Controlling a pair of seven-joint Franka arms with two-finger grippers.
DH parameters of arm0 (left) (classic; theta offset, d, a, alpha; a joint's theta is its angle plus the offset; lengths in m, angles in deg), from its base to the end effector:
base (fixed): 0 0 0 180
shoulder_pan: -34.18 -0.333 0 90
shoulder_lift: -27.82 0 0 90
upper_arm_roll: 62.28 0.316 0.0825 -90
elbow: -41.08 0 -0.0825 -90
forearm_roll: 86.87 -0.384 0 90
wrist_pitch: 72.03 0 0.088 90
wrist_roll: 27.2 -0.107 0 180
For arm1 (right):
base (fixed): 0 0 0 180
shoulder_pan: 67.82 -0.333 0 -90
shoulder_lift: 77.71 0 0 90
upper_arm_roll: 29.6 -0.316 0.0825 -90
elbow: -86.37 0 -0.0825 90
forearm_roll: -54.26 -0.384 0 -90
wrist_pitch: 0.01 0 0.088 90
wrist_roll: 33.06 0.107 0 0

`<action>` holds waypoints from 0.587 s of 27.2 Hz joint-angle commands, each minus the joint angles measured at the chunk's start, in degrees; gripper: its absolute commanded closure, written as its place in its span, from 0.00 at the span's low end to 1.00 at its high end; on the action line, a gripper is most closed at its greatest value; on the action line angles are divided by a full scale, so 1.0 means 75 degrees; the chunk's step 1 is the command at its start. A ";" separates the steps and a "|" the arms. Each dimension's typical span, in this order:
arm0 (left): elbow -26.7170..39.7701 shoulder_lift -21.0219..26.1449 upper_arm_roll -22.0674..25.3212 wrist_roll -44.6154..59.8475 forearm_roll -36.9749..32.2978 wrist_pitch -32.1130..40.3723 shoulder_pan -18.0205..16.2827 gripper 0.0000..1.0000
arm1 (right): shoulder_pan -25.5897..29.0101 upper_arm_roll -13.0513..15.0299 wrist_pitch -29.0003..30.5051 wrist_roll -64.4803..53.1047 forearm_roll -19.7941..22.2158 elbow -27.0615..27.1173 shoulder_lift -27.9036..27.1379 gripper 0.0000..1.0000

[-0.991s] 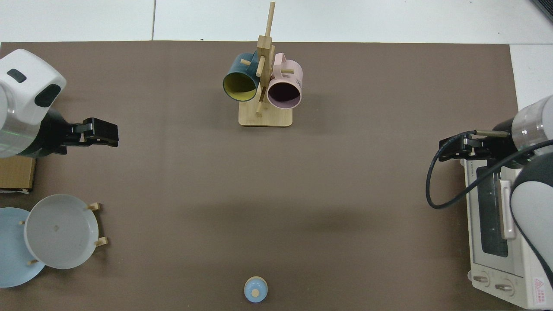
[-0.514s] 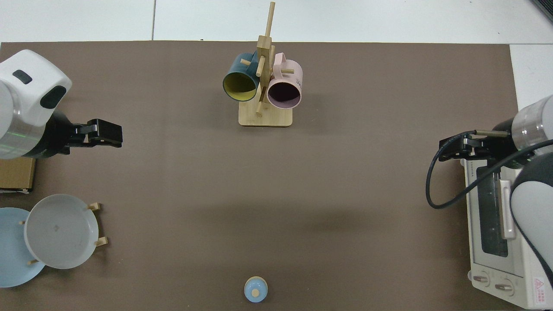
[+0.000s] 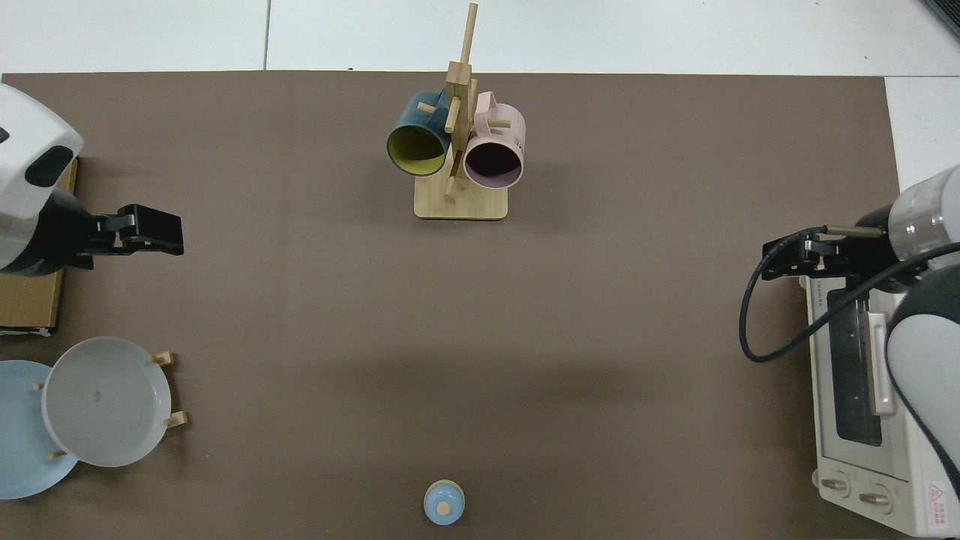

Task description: Put markers into pen holder

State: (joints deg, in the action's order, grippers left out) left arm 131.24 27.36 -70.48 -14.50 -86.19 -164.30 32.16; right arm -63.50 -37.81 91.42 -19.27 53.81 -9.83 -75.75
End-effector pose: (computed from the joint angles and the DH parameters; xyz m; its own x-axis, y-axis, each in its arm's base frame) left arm 0.5529 -0.0614 0.6312 0.9926 0.1141 0.0413 0.1133 -0.9934 0.0203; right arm 0.5420 0.0389 0.5941 0.9838 -0.1725 -0.0487 -0.1723 -0.9850 0.0089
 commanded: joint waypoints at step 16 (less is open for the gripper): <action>0.0026 -0.0090 -0.0008 -0.0077 -0.0044 0.0128 -0.0023 0.00 | 0.0196 -0.0077 0.0090 -0.0223 -0.0140 -0.0147 0.0195 0.00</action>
State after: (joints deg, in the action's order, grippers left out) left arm 131.24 27.35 -70.52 -14.50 -86.19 -164.27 32.17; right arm -63.49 -37.83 91.43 -19.27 53.79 -9.83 -75.40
